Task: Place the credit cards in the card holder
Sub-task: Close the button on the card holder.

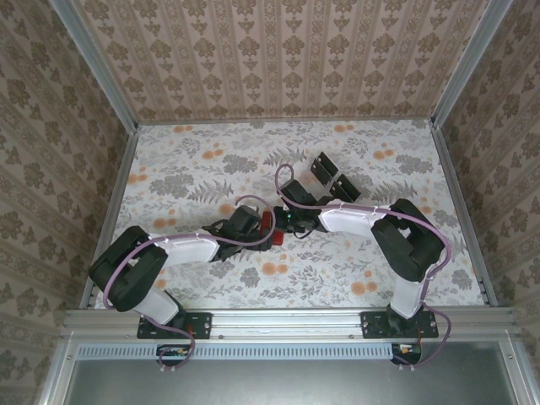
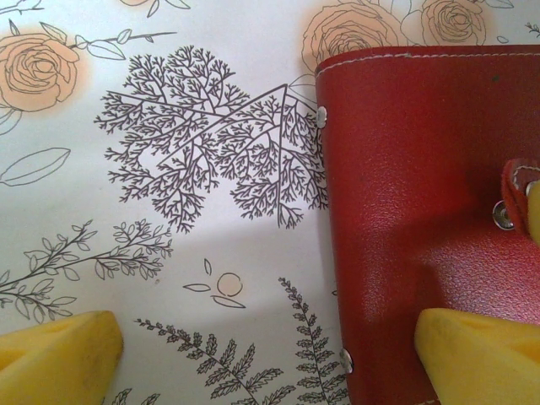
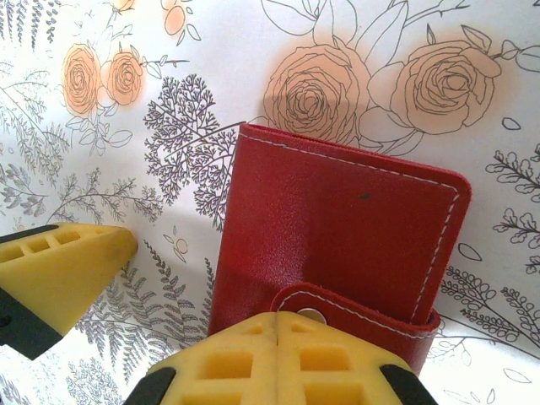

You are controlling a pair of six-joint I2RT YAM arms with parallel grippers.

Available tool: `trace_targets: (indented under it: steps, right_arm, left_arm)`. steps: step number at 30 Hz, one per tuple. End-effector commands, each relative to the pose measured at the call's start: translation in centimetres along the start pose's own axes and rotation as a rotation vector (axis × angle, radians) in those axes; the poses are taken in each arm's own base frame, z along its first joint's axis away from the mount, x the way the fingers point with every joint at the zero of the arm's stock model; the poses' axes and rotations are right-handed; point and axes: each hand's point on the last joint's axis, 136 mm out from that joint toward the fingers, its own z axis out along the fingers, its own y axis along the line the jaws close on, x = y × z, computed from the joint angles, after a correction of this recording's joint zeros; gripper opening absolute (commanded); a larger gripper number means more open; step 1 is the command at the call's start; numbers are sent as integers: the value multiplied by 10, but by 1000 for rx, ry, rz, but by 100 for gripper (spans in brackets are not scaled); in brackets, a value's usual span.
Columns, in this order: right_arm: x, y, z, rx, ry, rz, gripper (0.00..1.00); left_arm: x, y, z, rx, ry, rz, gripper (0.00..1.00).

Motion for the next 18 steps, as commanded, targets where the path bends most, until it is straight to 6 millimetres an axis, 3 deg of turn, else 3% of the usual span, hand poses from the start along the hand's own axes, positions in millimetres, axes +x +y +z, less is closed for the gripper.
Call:
trace_targets:
  steps: [1,18]
  right_arm:
    - [9,11,-7,-51,32,4,0]
    - [31,-13,9,-8,81,34,0]
  left_arm:
    - [80,9,7,13,279,12,100]
    - [79,10,7,10,276,10,100]
